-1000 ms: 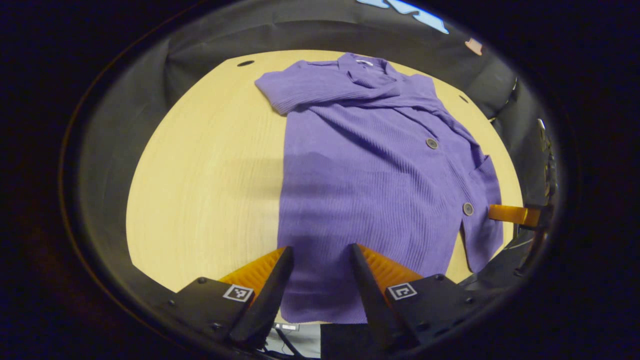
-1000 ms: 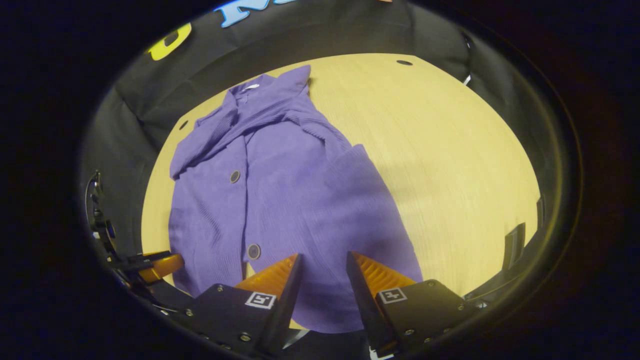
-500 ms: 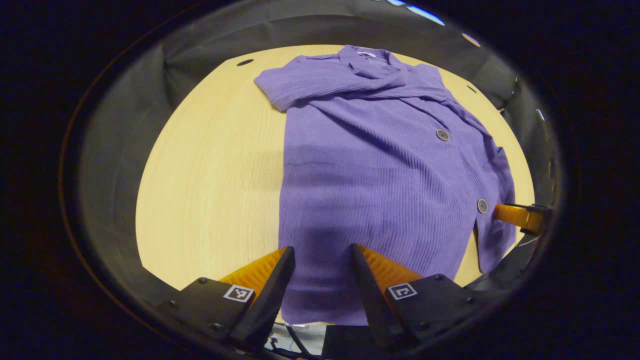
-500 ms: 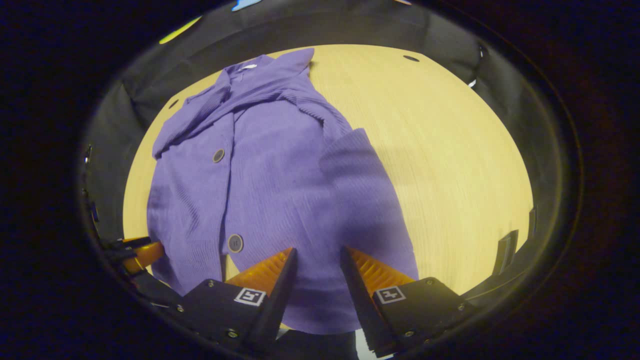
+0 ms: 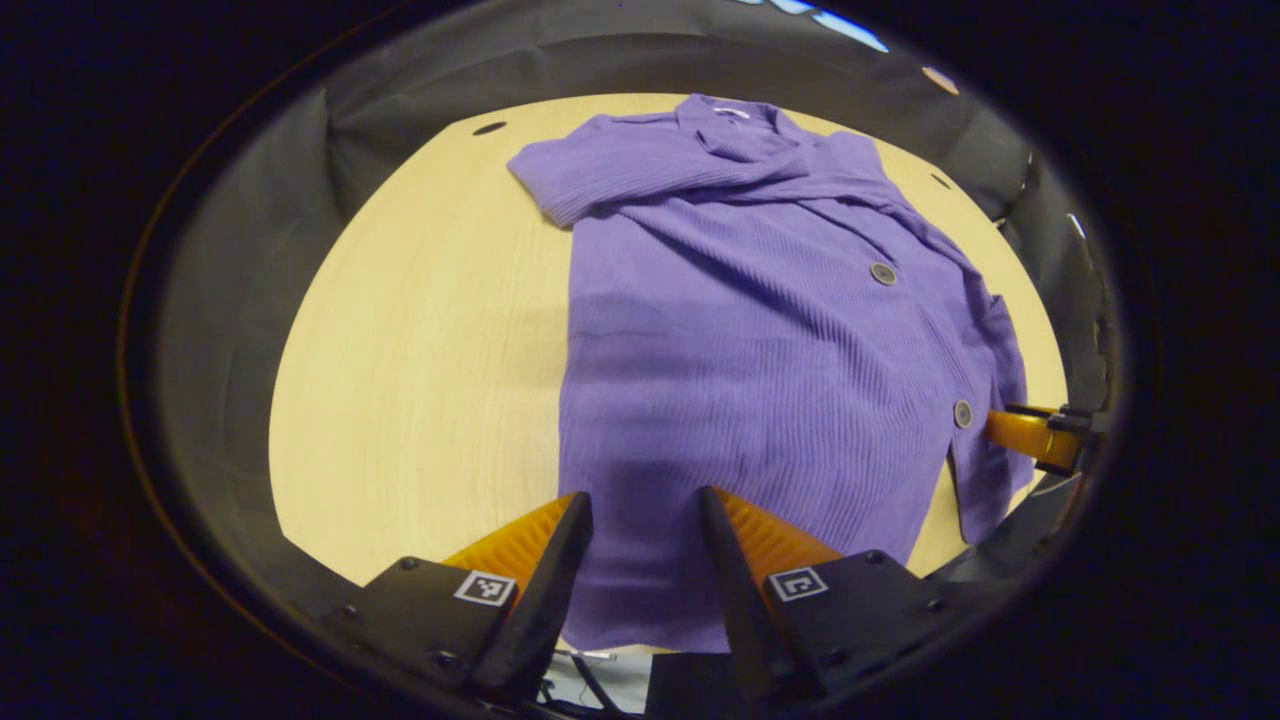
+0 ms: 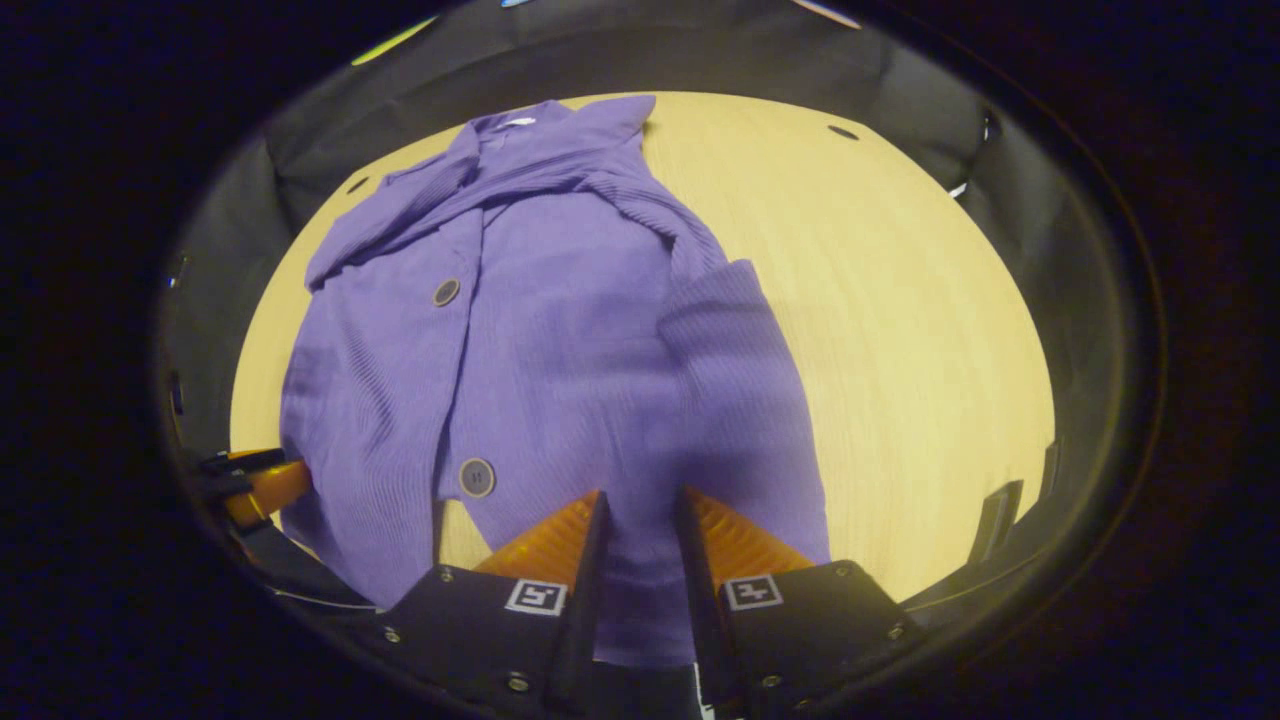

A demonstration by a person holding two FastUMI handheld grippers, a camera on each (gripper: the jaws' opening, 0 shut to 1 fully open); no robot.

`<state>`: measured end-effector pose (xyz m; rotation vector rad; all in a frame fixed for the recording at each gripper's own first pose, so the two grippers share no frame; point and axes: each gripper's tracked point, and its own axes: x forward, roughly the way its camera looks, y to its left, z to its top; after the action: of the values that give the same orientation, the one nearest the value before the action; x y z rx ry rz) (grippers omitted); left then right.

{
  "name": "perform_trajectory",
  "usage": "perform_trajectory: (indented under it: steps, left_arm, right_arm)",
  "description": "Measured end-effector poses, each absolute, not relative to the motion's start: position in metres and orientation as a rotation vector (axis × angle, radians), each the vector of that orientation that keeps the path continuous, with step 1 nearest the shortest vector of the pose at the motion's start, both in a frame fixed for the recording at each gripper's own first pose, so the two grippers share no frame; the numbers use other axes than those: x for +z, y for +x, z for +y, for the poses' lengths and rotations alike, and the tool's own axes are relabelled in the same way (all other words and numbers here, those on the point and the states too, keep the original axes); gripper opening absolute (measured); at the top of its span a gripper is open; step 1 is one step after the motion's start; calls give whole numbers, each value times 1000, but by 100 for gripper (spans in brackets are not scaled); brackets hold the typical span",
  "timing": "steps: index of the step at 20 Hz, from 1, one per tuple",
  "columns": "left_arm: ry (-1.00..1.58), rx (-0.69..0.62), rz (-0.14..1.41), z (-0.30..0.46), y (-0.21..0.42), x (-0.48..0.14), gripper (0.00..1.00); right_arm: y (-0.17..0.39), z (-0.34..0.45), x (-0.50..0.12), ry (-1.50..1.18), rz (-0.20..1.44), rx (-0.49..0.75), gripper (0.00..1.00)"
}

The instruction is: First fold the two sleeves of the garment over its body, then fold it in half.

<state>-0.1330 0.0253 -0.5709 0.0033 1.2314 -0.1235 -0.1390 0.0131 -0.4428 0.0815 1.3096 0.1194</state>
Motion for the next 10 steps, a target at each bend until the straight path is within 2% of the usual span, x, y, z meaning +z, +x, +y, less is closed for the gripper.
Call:
perform_trajectory:
  steps: [1, 2, 4, 5, 8, 9, 10]
  left_arm:
    - [4, -116, 1225, 27, -131, -569, 73]
    - [-12, -96, 1199, 32, -124, -570, 53]
    - [-74, -35, 1189, 34, -122, -569, 12]
    - [-70, -23, 1194, 33, -124, -567, 7]
    - [-55, -26, 1168, 32, -119, -569, 7]
    - [-74, -17, 1160, 32, -118, -567, 7]
    - [-96, -9, 1143, 31, -114, -562, 7]
  right_arm:
    - [-139, 13, -443, 83, 1315, 118, 43]
    - [-133, 18, -441, 123, 1297, 142, 43]
    - [-133, 18, -443, 166, 1301, 99, 3]
    - [-133, 18, -442, 153, 1305, 108, 3]
    - [-130, 20, -440, 160, 1300, 109, 2]
    - [-128, 21, -437, 177, 1293, 102, 5]
    - [-124, 23, -434, 198, 1283, 96, 2]
